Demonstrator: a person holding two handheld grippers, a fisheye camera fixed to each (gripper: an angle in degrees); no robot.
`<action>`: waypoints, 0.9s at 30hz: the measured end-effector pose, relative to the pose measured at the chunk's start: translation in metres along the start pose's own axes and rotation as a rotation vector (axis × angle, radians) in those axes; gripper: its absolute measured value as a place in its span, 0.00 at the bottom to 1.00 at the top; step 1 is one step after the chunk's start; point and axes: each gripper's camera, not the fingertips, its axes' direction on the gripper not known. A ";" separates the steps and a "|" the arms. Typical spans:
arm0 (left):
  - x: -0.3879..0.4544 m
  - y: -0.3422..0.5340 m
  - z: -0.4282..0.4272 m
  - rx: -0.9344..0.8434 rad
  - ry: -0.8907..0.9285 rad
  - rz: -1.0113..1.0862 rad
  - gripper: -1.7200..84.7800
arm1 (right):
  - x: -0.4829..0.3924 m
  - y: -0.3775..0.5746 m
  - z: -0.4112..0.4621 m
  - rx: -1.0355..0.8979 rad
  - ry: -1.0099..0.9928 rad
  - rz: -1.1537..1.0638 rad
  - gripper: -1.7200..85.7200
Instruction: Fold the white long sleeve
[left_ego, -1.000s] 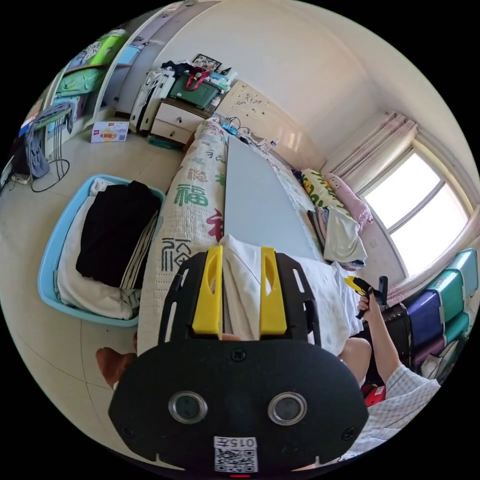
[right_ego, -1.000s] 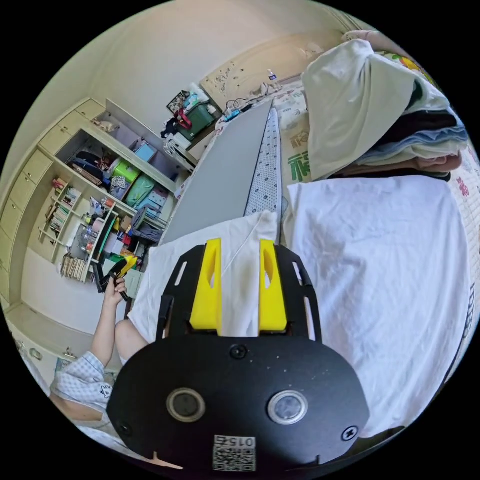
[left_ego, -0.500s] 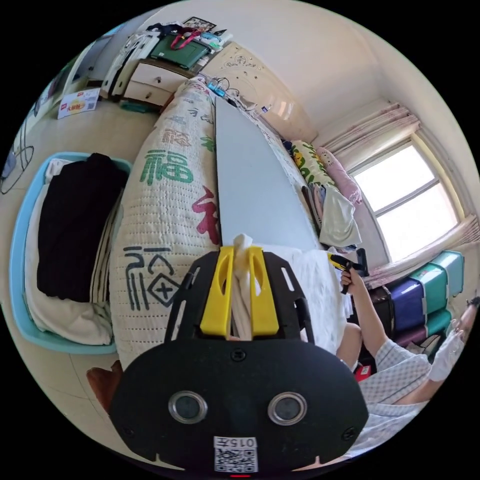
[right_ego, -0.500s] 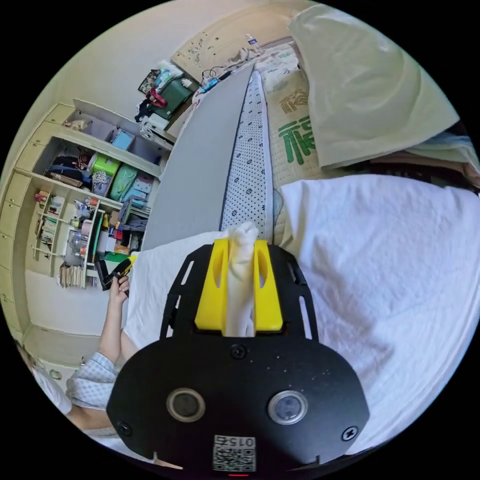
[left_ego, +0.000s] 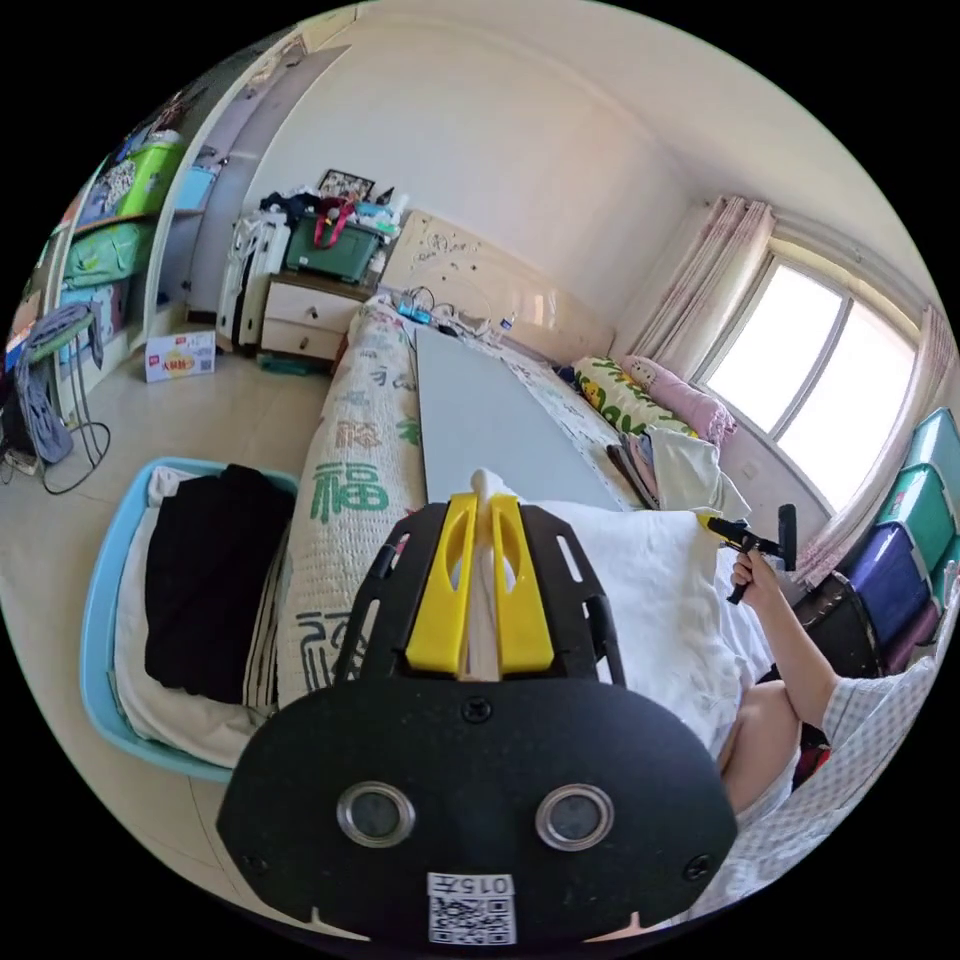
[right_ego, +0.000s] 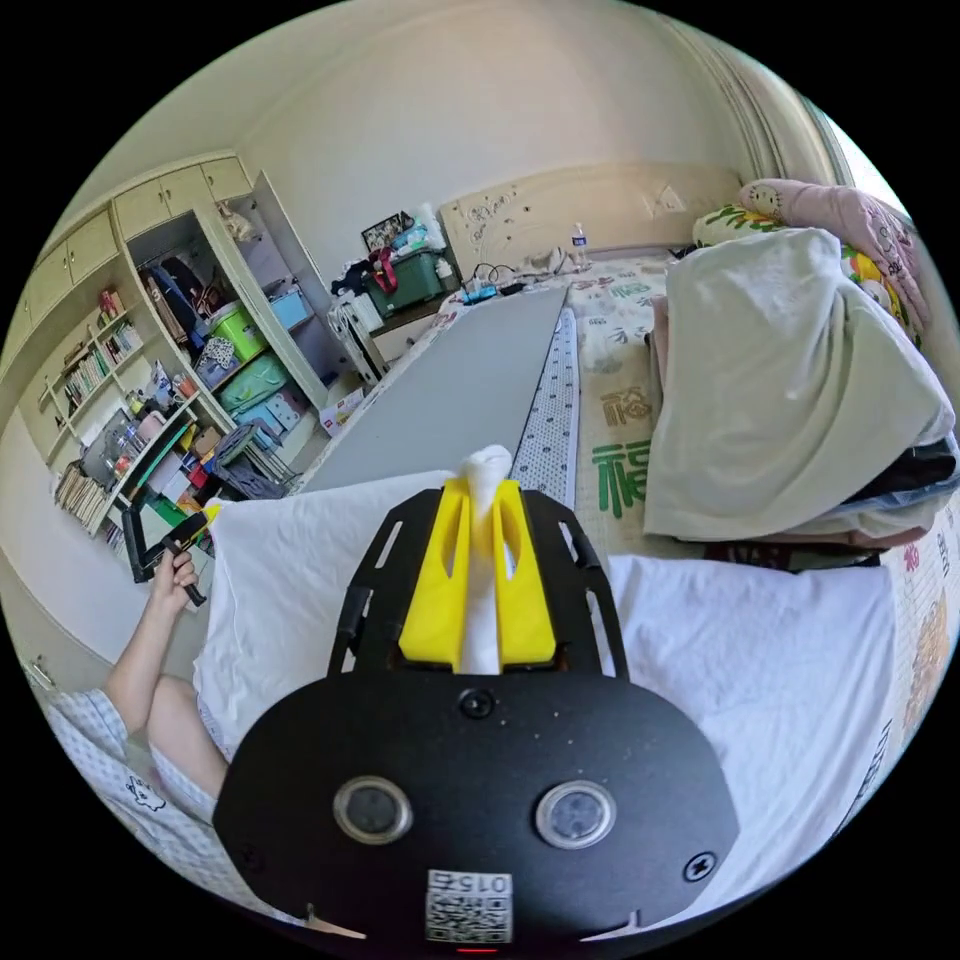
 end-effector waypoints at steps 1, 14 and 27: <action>-0.002 0.006 0.009 -0.025 -0.029 0.003 0.03 | 0.006 -0.001 0.004 -0.043 0.004 0.037 0.08; 0.041 0.053 -0.038 0.120 -0.072 0.171 0.02 | -0.066 0.030 -0.224 0.315 0.085 -0.148 0.02; 0.165 0.074 -0.112 0.239 -0.026 0.371 0.02 | -0.302 0.057 -0.455 0.526 0.009 -0.529 0.01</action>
